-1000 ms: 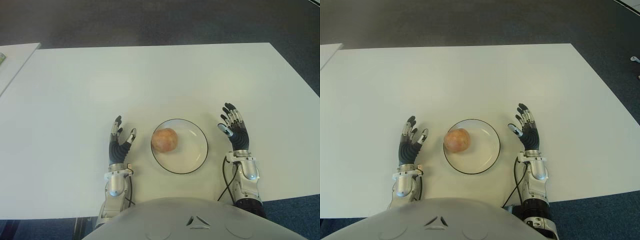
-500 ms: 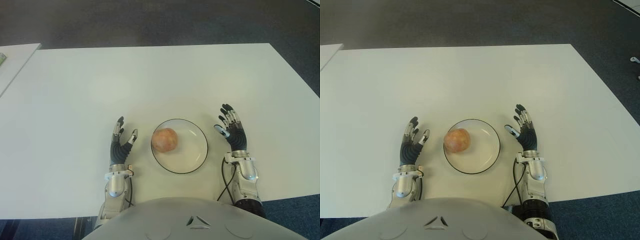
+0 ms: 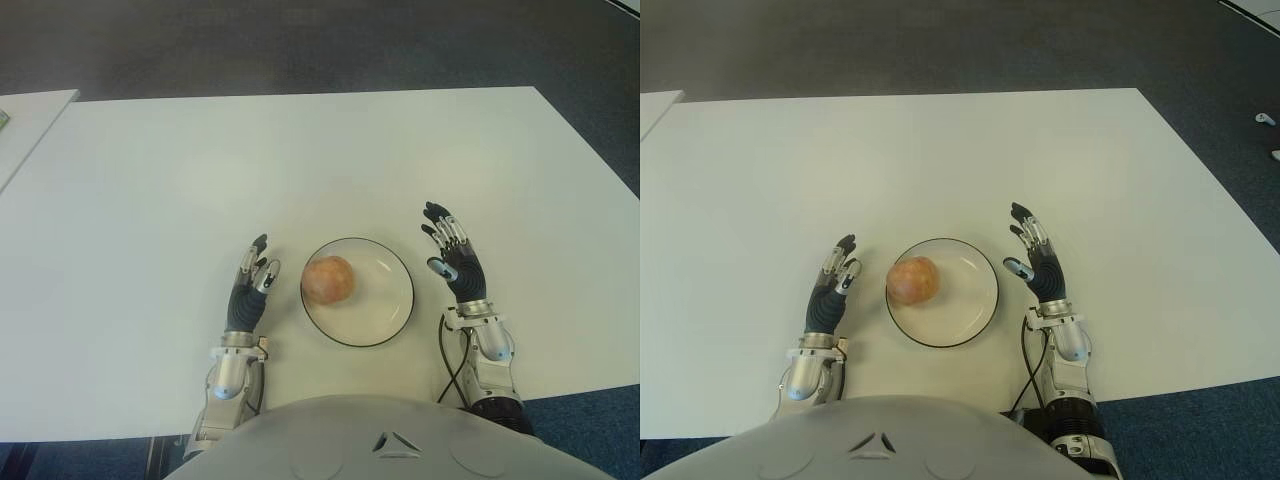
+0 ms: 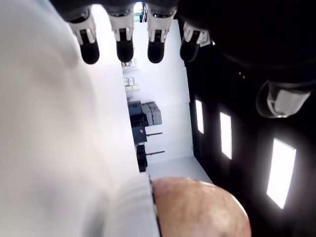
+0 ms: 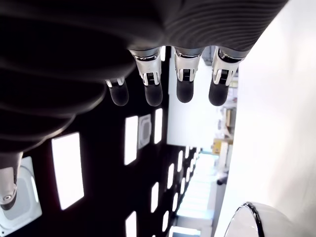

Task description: Put the apples into the plate.

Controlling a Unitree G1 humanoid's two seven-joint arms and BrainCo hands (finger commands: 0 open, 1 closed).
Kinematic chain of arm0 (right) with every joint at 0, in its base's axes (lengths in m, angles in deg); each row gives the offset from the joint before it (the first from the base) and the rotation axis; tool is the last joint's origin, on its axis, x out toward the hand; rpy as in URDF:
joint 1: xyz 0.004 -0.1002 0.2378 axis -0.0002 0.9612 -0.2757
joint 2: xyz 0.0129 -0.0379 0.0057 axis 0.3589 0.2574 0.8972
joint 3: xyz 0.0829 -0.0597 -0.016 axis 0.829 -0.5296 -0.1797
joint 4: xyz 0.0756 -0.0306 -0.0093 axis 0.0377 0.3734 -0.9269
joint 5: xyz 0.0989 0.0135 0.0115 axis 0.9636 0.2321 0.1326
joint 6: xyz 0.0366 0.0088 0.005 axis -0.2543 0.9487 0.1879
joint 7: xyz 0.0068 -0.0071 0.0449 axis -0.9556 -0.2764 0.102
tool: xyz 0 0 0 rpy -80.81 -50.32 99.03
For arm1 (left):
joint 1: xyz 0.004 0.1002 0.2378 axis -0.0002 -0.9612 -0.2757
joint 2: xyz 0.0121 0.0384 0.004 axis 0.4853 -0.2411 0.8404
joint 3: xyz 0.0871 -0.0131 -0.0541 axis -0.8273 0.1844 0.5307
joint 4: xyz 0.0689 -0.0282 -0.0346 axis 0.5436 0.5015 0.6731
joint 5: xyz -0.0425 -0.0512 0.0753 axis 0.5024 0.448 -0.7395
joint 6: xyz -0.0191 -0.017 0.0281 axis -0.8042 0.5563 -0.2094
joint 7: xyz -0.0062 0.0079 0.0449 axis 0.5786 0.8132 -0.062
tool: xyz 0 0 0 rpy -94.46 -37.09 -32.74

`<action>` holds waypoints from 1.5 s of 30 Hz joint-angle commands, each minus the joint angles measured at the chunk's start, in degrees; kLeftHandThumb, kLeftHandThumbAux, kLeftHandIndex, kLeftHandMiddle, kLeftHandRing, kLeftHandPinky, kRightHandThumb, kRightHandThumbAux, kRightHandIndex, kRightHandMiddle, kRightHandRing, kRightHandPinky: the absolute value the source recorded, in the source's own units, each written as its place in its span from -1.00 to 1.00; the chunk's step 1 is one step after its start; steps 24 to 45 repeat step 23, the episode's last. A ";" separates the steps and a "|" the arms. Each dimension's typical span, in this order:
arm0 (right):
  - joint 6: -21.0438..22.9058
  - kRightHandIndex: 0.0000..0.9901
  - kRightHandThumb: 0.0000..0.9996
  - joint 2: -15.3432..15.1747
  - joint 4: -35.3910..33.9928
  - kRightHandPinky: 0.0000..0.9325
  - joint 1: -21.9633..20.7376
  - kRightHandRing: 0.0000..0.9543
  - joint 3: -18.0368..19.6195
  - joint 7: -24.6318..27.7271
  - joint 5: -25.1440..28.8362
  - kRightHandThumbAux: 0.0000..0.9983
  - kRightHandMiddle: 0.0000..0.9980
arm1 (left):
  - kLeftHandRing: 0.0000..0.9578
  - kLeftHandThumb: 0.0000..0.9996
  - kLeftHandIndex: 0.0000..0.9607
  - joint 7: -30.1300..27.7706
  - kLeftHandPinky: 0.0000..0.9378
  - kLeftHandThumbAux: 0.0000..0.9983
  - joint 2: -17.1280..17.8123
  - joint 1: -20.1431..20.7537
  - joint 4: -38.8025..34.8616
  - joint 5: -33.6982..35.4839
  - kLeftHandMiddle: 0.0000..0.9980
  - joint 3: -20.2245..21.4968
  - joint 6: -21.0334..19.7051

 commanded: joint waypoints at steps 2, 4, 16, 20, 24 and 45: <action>0.55 -1.00 -1.00 0.47 7.43 -1.00 4.57 -1.00 -1.11 1.93 0.73 0.01 -1.00 | -1.00 -1.00 -1.00 -2.68 -1.00 -0.53 0.45 -1.43 3.12 2.08 -1.00 -0.57 -0.74; 2.84 -1.00 -1.00 0.45 5.80 -1.00 5.06 -1.00 -1.54 2.58 1.58 0.06 -1.00 | -1.00 -1.00 -1.00 -3.32 -1.00 -0.54 0.42 -1.40 3.30 2.78 -1.00 -0.44 -0.65; -0.30 -1.00 -1.00 0.60 7.97 -1.00 4.15 -1.00 -1.54 -1.43 -2.07 0.51 -1.00 | -1.00 -1.00 -1.00 -6.43 -1.00 -0.46 0.54 -1.12 3.31 6.19 -1.00 0.33 0.66; 0.81 -1.00 -1.00 0.91 7.32 -1.00 4.44 -1.00 -2.30 -1.55 -1.53 0.59 -1.00 | -1.00 -1.00 -1.00 -7.59 -1.00 -0.45 1.25 -1.17 2.76 6.69 -1.00 0.40 1.48; 1.99 -1.00 -1.00 1.42 6.47 -1.00 4.82 -1.00 -2.60 -1.04 -0.19 0.62 -1.00 | -1.00 -1.00 -1.00 -8.19 -1.00 -0.45 1.82 -1.80 2.19 6.59 -1.00 0.45 2.27; 1.99 -1.00 -1.00 1.42 6.47 -1.00 4.82 -1.00 -2.60 -1.04 -0.19 0.62 -1.00 | -1.00 -1.00 -1.00 -8.19 -1.00 -0.45 1.82 -1.80 2.19 6.59 -1.00 0.45 2.27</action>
